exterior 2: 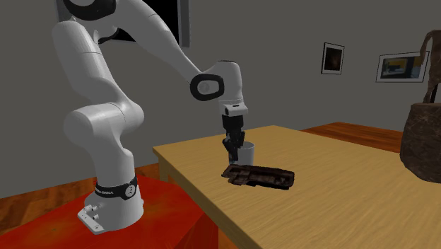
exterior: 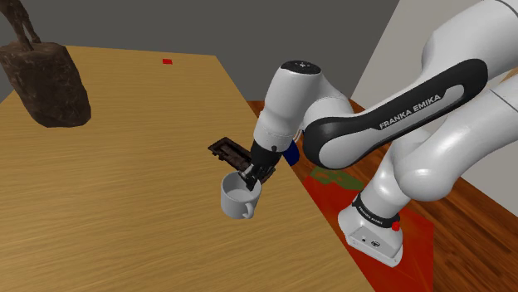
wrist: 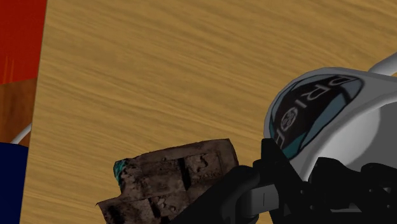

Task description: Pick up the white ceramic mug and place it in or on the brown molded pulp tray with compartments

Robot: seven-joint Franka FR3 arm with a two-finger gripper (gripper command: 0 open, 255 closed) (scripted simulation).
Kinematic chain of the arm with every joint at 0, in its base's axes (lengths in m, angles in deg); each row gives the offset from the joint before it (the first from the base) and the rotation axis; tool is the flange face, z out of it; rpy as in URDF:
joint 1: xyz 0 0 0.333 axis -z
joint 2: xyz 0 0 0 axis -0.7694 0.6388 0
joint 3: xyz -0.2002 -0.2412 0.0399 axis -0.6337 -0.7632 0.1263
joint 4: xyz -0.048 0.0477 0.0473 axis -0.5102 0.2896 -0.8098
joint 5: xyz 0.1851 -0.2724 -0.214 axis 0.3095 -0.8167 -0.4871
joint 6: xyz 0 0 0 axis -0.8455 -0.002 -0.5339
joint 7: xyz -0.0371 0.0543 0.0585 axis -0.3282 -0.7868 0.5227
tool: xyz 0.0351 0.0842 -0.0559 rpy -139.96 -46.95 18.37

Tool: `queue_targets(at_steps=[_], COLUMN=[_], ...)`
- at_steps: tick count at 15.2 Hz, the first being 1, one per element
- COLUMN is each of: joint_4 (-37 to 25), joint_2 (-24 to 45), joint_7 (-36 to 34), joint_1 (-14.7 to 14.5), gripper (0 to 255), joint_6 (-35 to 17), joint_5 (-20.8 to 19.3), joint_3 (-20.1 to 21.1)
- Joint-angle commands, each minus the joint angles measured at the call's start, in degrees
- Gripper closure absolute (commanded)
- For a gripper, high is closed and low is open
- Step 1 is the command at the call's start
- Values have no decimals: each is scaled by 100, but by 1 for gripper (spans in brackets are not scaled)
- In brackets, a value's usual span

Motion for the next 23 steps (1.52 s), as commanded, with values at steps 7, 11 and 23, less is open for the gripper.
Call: queue_targets(at_steps=[7, 11, 23], joint_4=[-65, -211, -770], joint_2=[-142, -400, -967], joint_7=[29, 72, 131], joint_1=[-26, -66, -106], gripper=[255, 255, 255], joint_6=[203, 603, 1721], joint_5=[24, 47, 6], joint_3=[-53, -154, -422])
